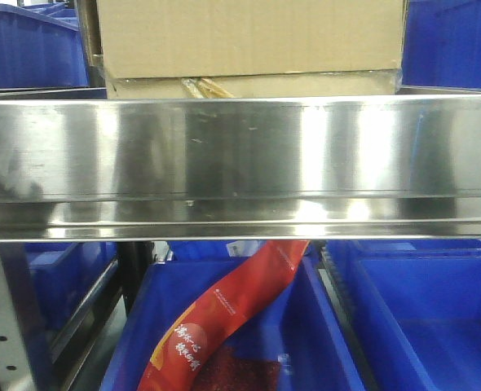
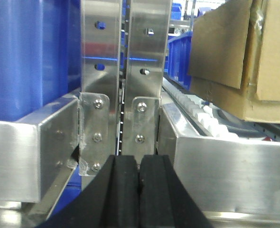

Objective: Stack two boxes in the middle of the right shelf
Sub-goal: 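Withdraw both grippers away from the placed boxes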

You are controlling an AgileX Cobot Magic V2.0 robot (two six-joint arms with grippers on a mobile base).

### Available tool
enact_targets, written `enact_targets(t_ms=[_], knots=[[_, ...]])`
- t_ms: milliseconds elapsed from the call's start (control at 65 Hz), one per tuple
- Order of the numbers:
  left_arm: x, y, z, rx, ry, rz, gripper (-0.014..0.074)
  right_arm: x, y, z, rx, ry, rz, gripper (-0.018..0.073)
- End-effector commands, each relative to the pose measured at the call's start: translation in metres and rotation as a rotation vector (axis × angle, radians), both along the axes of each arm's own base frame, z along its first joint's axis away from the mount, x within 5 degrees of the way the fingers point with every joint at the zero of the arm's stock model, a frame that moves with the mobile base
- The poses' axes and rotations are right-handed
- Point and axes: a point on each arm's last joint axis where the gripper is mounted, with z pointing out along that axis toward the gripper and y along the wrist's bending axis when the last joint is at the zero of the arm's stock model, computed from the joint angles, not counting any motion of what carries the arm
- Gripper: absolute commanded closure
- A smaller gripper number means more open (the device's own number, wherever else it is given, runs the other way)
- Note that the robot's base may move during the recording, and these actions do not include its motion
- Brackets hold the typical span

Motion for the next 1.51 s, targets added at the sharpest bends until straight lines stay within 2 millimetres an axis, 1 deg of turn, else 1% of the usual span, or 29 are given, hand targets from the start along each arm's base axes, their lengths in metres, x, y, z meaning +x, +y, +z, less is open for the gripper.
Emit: enact_targets(t_ms=[0, 692, 800, 938, 1030, 1046, 1169, 1261, 1307, 1338, 1399, 1445, 1492], knots=[[-0.001, 0.000, 0.004, -0.004, -0.038, 0.000, 0.0708, 0.000, -0.001, 0.003, -0.008, -0.031, -0.008, 0.0715], [-0.001, 0.000, 0.004, -0.004, -0.038, 0.000, 0.0708, -0.001, -0.001, 0.001, -0.008, -0.013, -0.006, 0.0715], [-0.001, 0.000, 0.004, -0.004, -0.038, 0.000, 0.0708, -0.004, -0.005, -0.002, -0.004, -0.032, -0.042, 0.0715], [-0.001, 0.000, 0.004, -0.004, -0.038, 0.000, 0.0708, -0.015, -0.015, -0.023, 0.022, -0.052, -0.144, 0.0715], [-0.001, 0.000, 0.004, -0.004, -0.038, 0.000, 0.0708, -0.023, -0.020, -0.048, 0.044, -0.060, -0.211, 0.0715], [-0.001, 0.000, 0.004, -0.004, -0.038, 0.000, 0.0708, -0.025, -0.021, -0.056, 0.051, -0.063, -0.226, 0.0715], [-0.001, 0.000, 0.004, -0.004, -0.038, 0.000, 0.0708, -0.032, -0.023, -0.089, 0.054, -0.087, -0.255, 0.0715], [-0.001, 0.000, 0.004, -0.004, -0.038, 0.000, 0.0708, -0.035, -0.023, -0.105, 0.053, -0.105, -0.257, 0.0715], [-0.001, 0.000, 0.004, -0.004, -0.038, 0.000, 0.0708, -0.034, -0.023, -0.115, 0.051, -0.083, -0.257, 0.0715], [-0.001, 0.000, 0.004, -0.004, -0.038, 0.000, 0.0708, -0.034, -0.023, -0.118, 0.050, -0.077, -0.258, 0.0715], [-0.001, 0.000, 0.004, -0.004, -0.038, 0.000, 0.0708, -0.034, -0.024, -0.117, 0.051, -0.089, -0.260, 0.0715], [-0.001, 0.000, 0.004, -0.004, -0.038, 0.000, 0.0708, -0.034, -0.023, -0.120, 0.047, -0.056, -0.256, 0.0715], [-0.001, 0.000, 0.004, -0.004, -0.038, 0.000, 0.0708, -0.034, -0.023, -0.120, 0.047, -0.059, -0.256, 0.0715]])
